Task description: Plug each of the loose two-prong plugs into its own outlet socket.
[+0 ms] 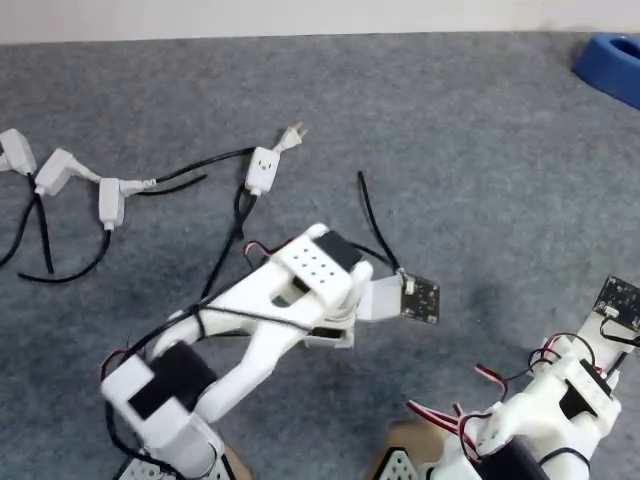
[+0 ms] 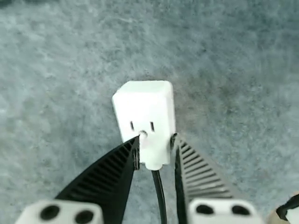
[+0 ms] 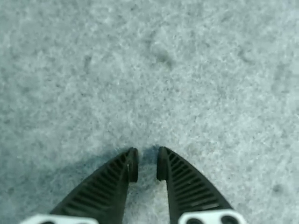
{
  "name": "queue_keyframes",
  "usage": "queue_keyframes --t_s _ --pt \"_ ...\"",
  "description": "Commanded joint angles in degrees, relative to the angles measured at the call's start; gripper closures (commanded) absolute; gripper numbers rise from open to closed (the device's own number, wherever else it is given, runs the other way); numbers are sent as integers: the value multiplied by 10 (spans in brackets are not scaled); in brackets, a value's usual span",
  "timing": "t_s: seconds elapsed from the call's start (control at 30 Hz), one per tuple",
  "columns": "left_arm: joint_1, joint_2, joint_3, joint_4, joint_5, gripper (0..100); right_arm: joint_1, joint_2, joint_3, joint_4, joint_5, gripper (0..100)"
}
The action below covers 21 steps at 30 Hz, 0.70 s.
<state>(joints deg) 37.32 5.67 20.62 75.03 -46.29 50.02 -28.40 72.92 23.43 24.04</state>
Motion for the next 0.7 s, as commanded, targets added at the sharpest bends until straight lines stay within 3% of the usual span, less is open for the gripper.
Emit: queue_keyframes --t_s 0.0,0.27,0.67 --pt "-25 39 -58 6 -6 879 10 -15 -7 -3 7 908" --pt "-31 55 -118 13 -20 877 10 -15 -7 -3 28 908" --pt "-103 61 -182 50 -49 877 9 -15 -7 -4 29 908"
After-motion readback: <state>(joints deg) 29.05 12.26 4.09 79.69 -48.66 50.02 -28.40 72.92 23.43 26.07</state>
